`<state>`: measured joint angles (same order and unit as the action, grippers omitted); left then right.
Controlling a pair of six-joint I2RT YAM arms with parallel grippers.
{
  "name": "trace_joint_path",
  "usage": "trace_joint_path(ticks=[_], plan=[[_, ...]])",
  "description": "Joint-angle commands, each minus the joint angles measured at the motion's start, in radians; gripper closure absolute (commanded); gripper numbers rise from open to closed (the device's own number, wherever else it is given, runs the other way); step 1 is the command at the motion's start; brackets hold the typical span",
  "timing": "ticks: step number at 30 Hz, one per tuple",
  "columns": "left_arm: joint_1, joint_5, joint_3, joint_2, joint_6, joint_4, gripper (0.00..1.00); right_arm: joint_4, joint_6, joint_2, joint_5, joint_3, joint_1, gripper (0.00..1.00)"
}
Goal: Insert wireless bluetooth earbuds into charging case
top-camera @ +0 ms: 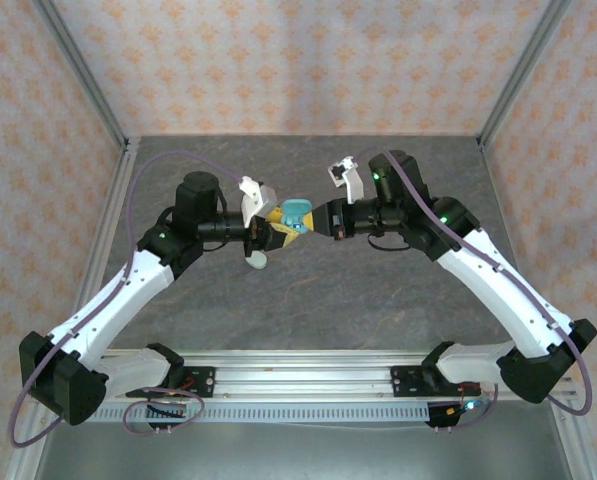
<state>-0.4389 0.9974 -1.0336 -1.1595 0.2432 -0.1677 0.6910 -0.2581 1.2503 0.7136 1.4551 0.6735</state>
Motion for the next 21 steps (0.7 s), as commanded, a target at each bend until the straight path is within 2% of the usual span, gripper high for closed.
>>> trace_joint_path(ticks=[1,16,21], plan=[[-0.009,0.034,-0.035,0.004,-0.007,0.012,0.74,-0.018,0.014,0.009,-0.023,0.032,0.007,0.86],[-0.011,0.038,-0.040,-0.002,-0.010,0.008,0.74,0.022,0.040,0.052,-0.018,0.033,0.008,0.86],[-0.011,0.038,-0.042,0.000,-0.006,-0.001,0.73,0.027,0.035,0.056,-0.022,0.043,0.008,0.80]])
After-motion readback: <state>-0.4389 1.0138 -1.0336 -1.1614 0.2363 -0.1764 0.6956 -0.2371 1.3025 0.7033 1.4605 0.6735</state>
